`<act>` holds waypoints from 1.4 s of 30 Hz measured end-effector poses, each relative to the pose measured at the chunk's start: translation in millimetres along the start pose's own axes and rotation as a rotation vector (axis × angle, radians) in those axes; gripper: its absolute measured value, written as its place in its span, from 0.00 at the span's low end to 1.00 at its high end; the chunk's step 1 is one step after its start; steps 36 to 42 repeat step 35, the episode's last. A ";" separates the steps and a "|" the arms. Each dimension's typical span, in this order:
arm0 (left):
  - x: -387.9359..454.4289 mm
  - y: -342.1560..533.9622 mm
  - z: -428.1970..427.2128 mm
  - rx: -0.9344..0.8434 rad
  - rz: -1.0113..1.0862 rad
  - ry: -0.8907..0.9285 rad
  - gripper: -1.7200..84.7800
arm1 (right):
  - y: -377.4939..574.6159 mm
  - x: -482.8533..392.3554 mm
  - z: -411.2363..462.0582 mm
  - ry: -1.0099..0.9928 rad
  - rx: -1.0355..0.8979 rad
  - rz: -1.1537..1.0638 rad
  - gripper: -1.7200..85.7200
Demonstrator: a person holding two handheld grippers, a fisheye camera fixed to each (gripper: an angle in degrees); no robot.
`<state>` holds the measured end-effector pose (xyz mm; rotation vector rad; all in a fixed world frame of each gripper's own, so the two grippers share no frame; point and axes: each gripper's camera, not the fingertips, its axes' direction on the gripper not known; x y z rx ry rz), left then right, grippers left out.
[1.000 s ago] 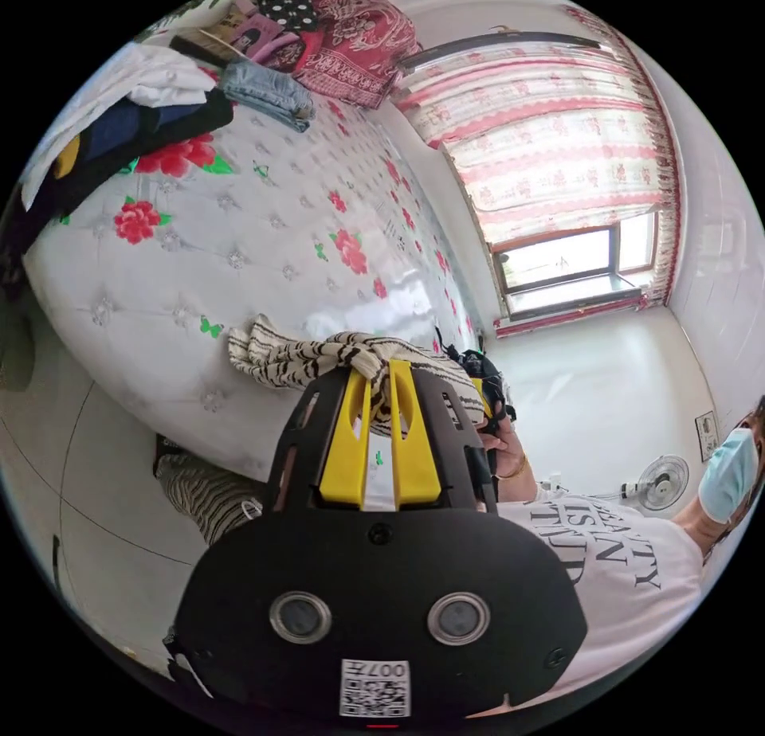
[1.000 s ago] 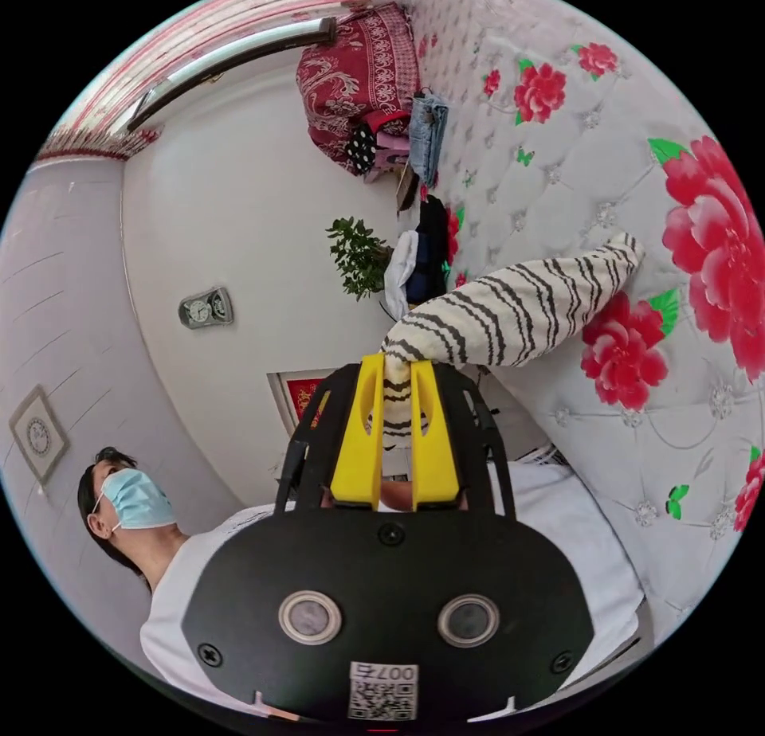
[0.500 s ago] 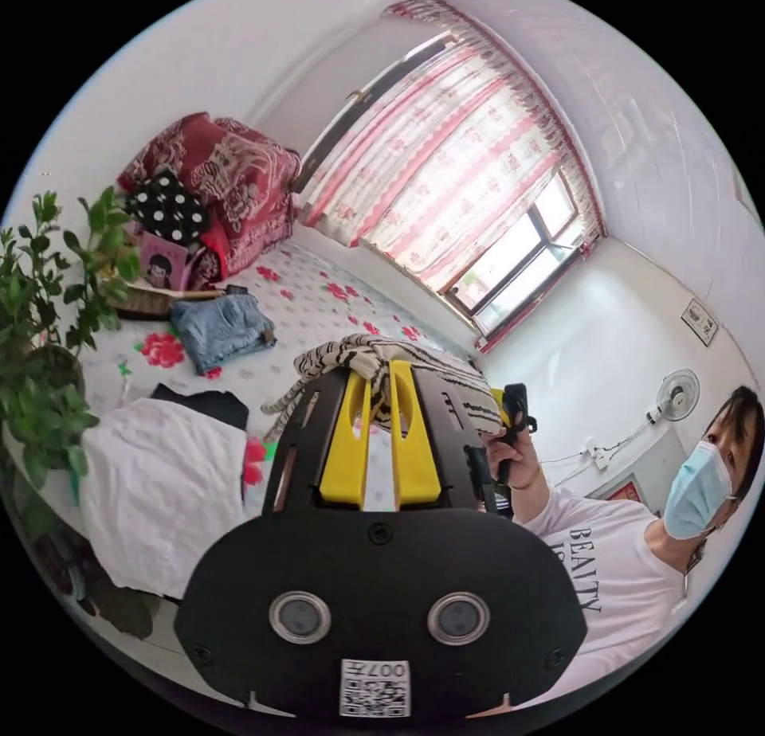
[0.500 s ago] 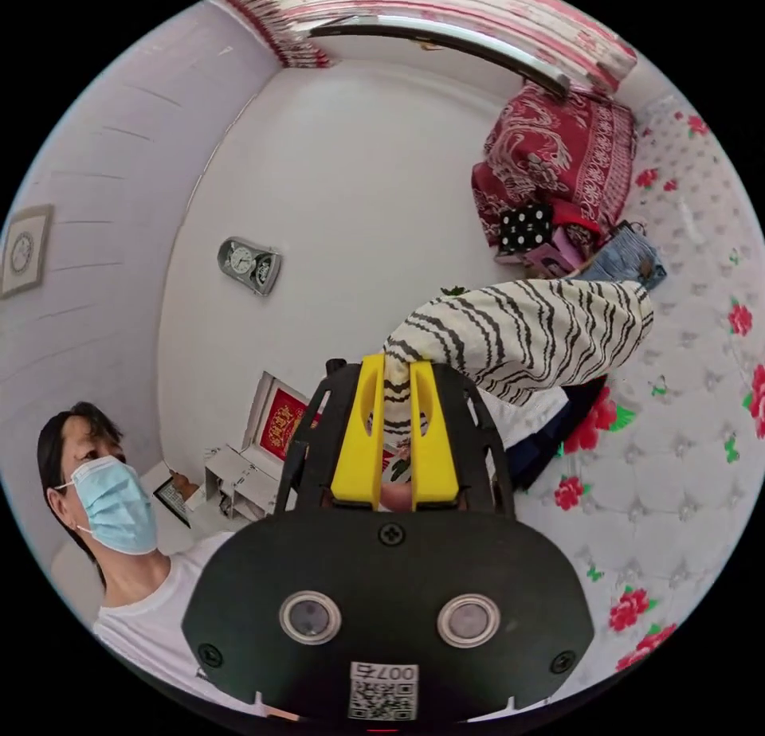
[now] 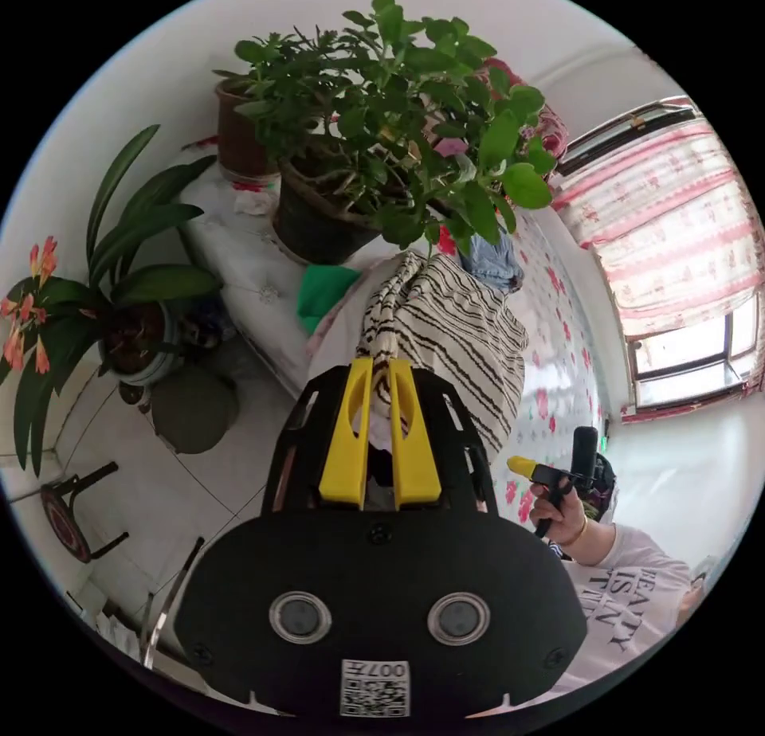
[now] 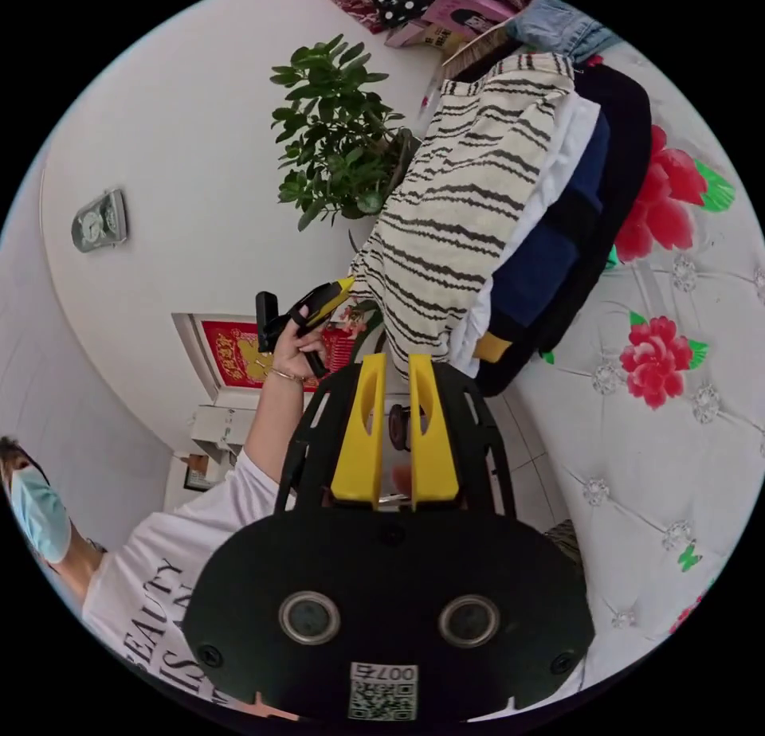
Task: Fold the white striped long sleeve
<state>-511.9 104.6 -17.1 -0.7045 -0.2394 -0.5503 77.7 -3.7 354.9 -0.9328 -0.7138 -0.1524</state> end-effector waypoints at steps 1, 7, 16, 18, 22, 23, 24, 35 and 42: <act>1.0 8.6 -4.3 0.024 0.005 -0.017 0.08 | 7.8 -7.3 -10.6 0.066 -0.002 -0.054 0.09; 68.4 109.3 -7.5 0.164 0.162 -0.298 0.08 | 90.1 -25.8 -57.4 0.882 -0.131 -0.268 0.10; 307.5 224.0 125.1 -0.218 0.896 -0.047 0.05 | 229.4 17.0 -114.3 1.219 -0.350 0.075 0.08; 370.4 256.6 160.9 -0.300 1.069 -0.075 0.03 | 248.7 23.2 -122.5 1.173 -0.357 0.116 0.08; 451.0 300.2 194.3 -0.340 1.229 -0.128 0.01 | 286.9 24.6 -138.8 1.040 -0.281 0.124 0.06; 474.2 312.2 201.5 -0.345 1.253 -0.128 0.01 | 298.5 19.1 -147.0 1.019 -0.200 0.105 0.06; 495.9 323.6 207.6 -0.353 1.267 -0.117 0.01 | 304.9 16.2 -152.0 1.004 -0.160 0.099 0.05; 631.8 426.8 245.3 -0.467 1.154 -0.010 0.01 | 521.8 -51.7 -373.6 1.004 0.385 0.168 0.03; 631.8 426.8 245.3 -0.467 1.154 -0.010 0.01 | 521.8 -51.7 -373.6 1.004 0.385 0.168 0.03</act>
